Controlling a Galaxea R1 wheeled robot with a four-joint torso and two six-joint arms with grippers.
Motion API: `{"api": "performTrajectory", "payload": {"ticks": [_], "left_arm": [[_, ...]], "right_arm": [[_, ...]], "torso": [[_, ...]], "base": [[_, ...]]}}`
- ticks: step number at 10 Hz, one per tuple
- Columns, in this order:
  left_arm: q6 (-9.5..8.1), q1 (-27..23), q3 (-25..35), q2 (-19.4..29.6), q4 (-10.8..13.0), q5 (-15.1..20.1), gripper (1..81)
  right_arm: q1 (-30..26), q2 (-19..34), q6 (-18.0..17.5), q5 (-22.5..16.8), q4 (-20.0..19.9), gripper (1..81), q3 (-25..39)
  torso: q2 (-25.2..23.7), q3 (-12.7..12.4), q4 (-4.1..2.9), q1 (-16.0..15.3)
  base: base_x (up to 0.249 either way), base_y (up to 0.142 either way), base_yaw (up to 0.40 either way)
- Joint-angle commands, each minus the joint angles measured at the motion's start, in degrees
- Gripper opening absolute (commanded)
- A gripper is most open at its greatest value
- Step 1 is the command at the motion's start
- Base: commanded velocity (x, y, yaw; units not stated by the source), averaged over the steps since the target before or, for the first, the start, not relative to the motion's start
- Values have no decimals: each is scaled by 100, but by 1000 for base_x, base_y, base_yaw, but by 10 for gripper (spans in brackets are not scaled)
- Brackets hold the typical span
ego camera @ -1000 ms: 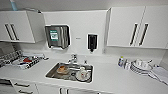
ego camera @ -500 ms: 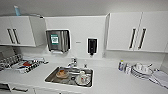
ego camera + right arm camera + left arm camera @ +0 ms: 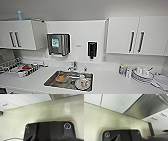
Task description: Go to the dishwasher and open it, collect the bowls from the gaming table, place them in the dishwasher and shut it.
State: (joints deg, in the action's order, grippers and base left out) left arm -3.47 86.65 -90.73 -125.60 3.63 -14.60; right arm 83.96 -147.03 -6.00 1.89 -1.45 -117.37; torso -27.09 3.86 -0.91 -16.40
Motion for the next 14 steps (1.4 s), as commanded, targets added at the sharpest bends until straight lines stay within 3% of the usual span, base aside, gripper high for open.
{"api": "performTrajectory", "payload": {"ticks": [1,3,7,8,10,13,14], "left_arm": [[5,-478,1629,1405,67,-34,811],[22,-583,2138,1782,190,-34,811],[-13,-812,2165,1941,173,-16,811],[-30,-900,2165,2003,155,-16,811],[-39,-1180,2242,2064,111,63,811],[-39,-1540,3043,2566,155,122,811],[-39,-1803,3070,2487,103,467,811]], "right_arm": [[-497,531,-15,-84,-153,811,689],[-594,1023,-7,57,-365,811,1216],[-823,1401,-51,75,-487,811,1613],[-902,1463,-77,75,-514,811,1675],[-1042,1568,-77,75,-637,811,1763],[-1087,1674,-77,66,-690,811,1842],[-1087,1683,-77,66,-690,811,1824]], "torso": [[-538,455,0,-347],[-861,623,0,-546],[-1592,1280,0,-1010],[-1777,937,0,-1130],[-2092,1119,0,-1340],[-2645,1183,0,-1685],[-2846,1183,0,-1814]], "base": [[0,0,0],[0,0,0],[0,0,0],[0,0,0],[0,0,0],[0,0,0],[0,0,0]]}}
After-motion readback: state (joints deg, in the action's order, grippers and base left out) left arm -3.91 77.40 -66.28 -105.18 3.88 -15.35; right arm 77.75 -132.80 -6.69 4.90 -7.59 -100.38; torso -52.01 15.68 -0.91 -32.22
